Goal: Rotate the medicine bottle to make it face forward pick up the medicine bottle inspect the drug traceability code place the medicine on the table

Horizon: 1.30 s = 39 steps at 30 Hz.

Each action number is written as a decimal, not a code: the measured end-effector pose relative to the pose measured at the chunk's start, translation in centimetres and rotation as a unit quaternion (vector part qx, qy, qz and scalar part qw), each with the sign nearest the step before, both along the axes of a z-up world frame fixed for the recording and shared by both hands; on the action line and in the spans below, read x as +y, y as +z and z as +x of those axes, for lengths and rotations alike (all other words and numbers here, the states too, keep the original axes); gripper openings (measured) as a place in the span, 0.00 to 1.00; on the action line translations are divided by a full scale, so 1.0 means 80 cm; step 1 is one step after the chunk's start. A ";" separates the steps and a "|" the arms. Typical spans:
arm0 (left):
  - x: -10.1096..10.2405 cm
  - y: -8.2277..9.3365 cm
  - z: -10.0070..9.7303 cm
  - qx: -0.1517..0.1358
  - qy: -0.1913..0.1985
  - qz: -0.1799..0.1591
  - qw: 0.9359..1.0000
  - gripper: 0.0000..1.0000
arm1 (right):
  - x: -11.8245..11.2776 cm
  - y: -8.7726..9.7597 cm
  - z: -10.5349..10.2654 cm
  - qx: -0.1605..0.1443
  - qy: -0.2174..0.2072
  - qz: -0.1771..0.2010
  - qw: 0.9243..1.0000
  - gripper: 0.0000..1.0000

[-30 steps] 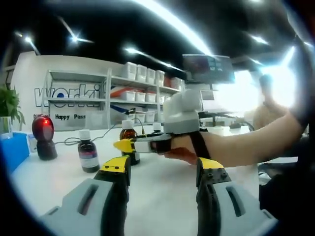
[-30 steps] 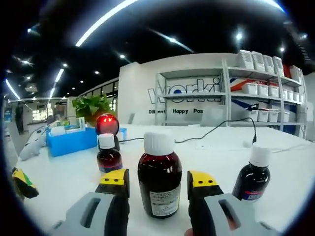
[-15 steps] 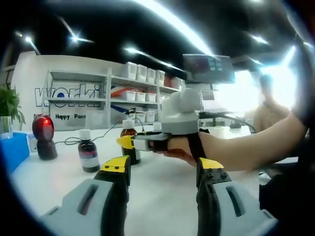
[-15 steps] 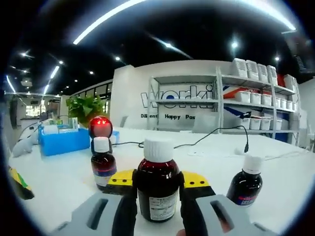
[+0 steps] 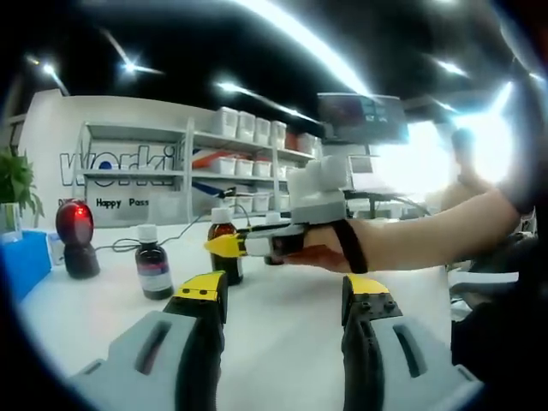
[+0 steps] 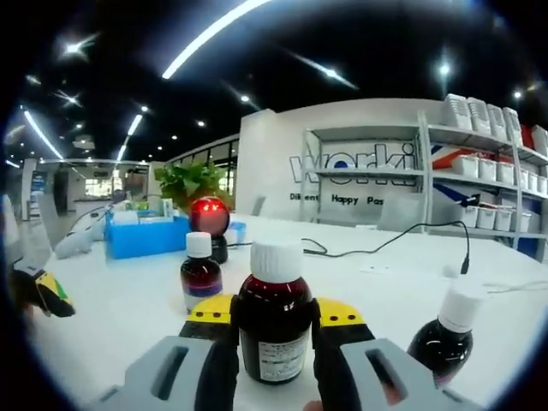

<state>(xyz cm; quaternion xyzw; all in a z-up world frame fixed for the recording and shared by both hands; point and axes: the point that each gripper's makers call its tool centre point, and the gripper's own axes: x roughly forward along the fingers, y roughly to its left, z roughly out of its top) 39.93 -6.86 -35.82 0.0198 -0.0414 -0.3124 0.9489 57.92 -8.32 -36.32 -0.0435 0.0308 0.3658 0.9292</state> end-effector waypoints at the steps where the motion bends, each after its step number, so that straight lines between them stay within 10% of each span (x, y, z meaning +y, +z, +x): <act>1: 0.000 0.000 0.000 0.000 0.000 0.000 1.000 0.45 | 0.001 -0.001 0.000 0.001 0.013 -0.001 1.000 0.28; 20: -0.004 -0.002 -0.001 0.004 -0.004 0.005 1.000 0.45 | 0.007 -0.001 -0.006 0.019 0.097 -0.001 0.995 0.29; 32: -0.003 -0.001 0.000 0.003 -0.004 0.003 1.000 0.45 | -0.003 0.031 -0.011 0.027 0.037 0.091 0.995 0.41; 39: -0.001 0.000 0.000 0.000 0.001 0.000 1.000 0.45 | 0.000 0.027 -0.026 -0.009 -0.038 0.044 0.998 0.43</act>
